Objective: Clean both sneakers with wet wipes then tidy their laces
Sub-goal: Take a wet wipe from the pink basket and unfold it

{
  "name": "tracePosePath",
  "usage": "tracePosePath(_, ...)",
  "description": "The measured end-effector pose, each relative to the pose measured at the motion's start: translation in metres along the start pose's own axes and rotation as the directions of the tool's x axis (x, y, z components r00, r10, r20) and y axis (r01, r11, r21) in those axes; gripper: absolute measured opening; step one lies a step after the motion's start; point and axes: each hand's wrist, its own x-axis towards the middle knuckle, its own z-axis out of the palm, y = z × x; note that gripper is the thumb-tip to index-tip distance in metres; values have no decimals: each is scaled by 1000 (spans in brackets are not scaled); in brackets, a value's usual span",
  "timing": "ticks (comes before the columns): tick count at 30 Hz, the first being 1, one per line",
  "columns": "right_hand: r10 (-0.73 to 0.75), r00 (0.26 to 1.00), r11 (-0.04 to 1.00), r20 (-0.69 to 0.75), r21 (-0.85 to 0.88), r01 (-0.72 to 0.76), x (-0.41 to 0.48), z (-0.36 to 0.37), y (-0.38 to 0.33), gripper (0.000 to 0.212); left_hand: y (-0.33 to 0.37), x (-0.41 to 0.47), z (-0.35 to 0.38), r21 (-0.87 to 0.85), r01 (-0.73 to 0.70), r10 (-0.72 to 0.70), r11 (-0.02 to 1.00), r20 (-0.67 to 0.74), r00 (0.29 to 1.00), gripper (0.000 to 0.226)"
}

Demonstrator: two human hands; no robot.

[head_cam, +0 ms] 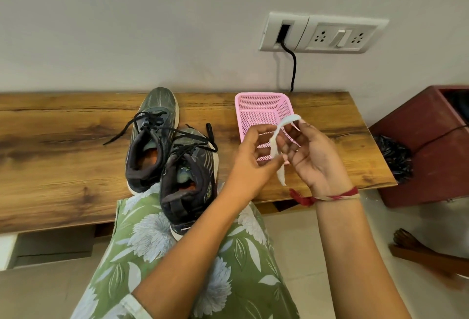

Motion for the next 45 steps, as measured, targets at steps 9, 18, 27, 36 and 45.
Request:
tracePosePath(9,-348,901,704,258,-563,433,-13,-7,19,13,-9,12,-7,-76,37,-60,996,-327,943,16)
tracePosePath(18,-347,906,726,244,-542,424,-22,8,23,9,-12,-1,-9,396,-130,245,909,-256,935,31)
tracePosePath(27,-302,918,782,257,-484,393,-19,3,22,6,-11,-3,-10,450,-163,290,878,-232,928,33)
tracePosePath(36,-345,893,767,287,-463,445,-16,2,26,7,-11,-4,-11,501,-184,322,846,-205,924,32)
tracePosePath(45,-329,881,714,340,-520,468,-8,-3,28,10,-10,-3,-11,428,-135,221,894,-158,962,26)
